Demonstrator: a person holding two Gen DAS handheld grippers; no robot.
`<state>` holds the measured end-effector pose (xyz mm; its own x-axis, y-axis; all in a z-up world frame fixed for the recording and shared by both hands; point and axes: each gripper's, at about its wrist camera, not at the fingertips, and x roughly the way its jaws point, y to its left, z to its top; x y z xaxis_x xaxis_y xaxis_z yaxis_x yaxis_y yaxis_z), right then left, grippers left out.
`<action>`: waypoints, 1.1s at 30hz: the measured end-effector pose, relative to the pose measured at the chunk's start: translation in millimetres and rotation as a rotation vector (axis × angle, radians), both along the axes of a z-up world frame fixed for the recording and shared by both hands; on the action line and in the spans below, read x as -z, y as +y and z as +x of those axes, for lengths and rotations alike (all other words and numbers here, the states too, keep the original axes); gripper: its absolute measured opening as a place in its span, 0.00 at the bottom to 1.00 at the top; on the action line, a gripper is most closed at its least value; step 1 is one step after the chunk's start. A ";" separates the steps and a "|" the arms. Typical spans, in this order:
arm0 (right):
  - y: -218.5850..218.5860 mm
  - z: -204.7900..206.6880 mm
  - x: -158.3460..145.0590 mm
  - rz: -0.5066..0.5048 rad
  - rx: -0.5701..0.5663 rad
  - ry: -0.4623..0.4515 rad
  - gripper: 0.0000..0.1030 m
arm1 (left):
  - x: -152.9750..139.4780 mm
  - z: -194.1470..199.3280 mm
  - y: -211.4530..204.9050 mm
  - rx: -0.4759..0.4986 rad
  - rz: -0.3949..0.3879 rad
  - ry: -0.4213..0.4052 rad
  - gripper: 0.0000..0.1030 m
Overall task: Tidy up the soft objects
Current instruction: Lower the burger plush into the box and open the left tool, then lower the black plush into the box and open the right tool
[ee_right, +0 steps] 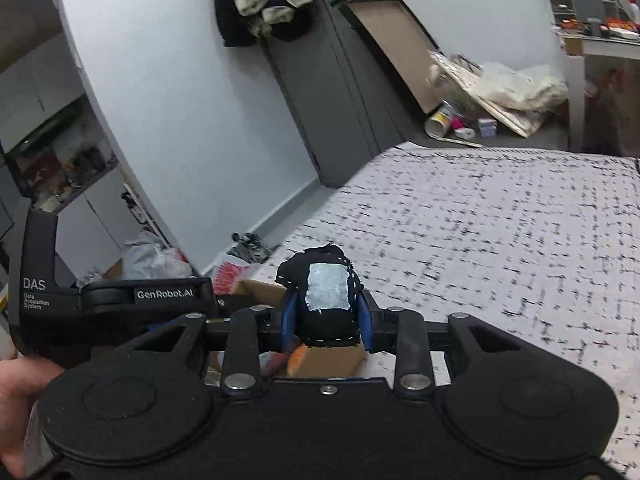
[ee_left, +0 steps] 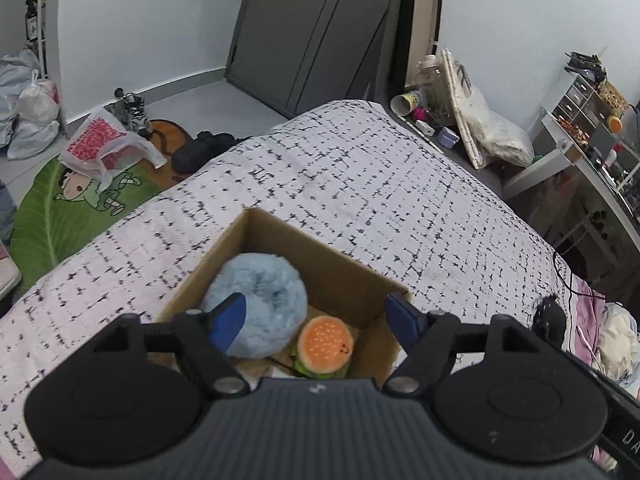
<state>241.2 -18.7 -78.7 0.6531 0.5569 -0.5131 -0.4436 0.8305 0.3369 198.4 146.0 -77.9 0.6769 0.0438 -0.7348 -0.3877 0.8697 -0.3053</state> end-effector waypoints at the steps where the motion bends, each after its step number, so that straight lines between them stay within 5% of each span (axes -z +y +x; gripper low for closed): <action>1: 3.2 -1.1 -0.2 0.005 -0.008 -0.003 0.31 | -0.1 -2.1 2.7 -0.001 -0.002 0.002 0.73; 12: 45.5 -5.9 10.0 0.057 -0.091 0.052 0.33 | -0.4 -28.0 30.9 -0.028 -0.017 0.011 0.73; 15: 54.7 -5.7 14.4 0.073 -0.110 0.056 0.57 | -4.4 -33.6 36.4 -0.036 -0.012 0.015 0.73; 18: 58.6 -6.7 17.6 0.051 -0.089 0.074 0.58 | -10.5 -38.8 38.4 -0.043 -0.005 0.013 0.73; 26: 40.2 -20.9 7.7 0.046 -0.045 0.055 0.80 | -28.7 -52.9 31.8 -0.030 0.025 -0.017 0.73; 33: 8.3 -29.6 -13.3 0.059 0.007 0.051 0.86 | -52.6 -66.8 13.7 0.005 0.065 -0.038 0.74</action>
